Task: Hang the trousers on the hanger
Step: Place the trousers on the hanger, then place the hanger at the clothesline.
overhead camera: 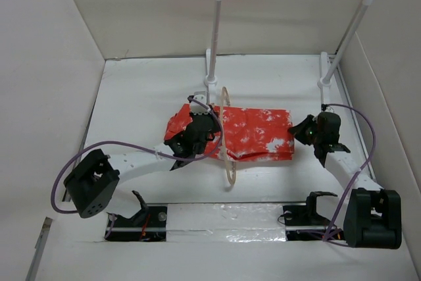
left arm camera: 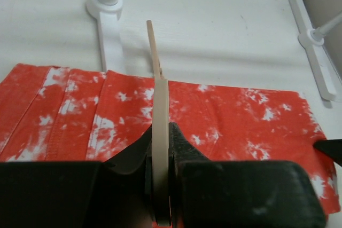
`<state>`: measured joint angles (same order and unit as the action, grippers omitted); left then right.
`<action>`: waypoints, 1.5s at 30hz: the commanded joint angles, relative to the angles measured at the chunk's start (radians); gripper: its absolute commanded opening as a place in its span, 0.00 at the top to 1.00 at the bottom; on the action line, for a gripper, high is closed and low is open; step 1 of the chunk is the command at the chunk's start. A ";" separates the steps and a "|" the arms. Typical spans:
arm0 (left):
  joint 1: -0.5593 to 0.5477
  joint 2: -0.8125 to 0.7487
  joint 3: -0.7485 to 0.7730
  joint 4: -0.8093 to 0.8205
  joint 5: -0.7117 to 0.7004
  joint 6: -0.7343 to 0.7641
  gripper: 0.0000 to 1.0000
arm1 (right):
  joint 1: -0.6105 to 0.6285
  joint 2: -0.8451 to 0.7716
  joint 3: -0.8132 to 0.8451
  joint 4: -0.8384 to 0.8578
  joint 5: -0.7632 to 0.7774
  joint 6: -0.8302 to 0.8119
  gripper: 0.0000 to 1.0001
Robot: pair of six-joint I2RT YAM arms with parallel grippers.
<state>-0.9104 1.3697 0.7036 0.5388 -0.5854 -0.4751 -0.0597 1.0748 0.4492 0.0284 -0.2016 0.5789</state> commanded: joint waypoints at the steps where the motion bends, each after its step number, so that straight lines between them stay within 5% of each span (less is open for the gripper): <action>1: -0.028 -0.069 0.094 -0.030 -0.050 0.070 1.00 | -0.017 -0.009 0.011 0.087 0.013 -0.004 1.00; 5: -0.087 -0.064 0.178 -0.072 -0.122 0.105 1.00 | -0.008 -0.027 0.046 0.041 0.008 -0.011 0.94; 6: -0.099 -0.061 0.197 -0.079 -0.138 0.118 1.00 | 0.001 -0.038 0.065 0.030 0.004 -0.016 0.82; 7: -0.111 -0.061 0.229 -0.088 -0.161 0.140 1.00 | 0.001 -0.052 0.074 0.009 -0.016 -0.022 0.53; 10: -0.133 -0.057 0.310 -0.126 -0.099 0.164 1.00 | 0.089 -0.134 0.146 -0.117 -0.001 -0.056 0.20; 16: -0.151 -0.044 0.442 -0.230 -0.037 0.171 1.00 | 0.427 -0.350 0.186 -0.150 0.071 0.062 0.10; 23: -0.180 -0.041 0.520 -0.304 -0.031 0.168 1.00 | 0.846 -0.291 0.143 0.093 0.267 0.295 0.14; 30: -0.189 -0.061 0.565 -0.341 0.007 0.159 1.00 | 0.986 -0.110 0.203 0.143 0.364 0.366 0.25; 33: -0.189 -0.060 0.588 -0.358 0.010 0.159 1.00 | 1.020 -0.085 0.200 0.182 0.376 0.394 0.36; 39: -0.189 -0.055 0.652 -0.369 0.074 0.147 1.00 | 1.020 -0.082 0.175 0.284 0.380 0.436 0.77; 45: -0.189 -0.057 0.688 -0.359 0.136 0.118 1.00 | 1.020 -0.141 0.157 0.390 0.346 0.478 1.00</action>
<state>-1.0885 1.3643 1.3037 0.0402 -0.5266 -0.3115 0.9554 0.9756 0.5983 0.2562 0.1432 1.0470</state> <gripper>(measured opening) 0.046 0.266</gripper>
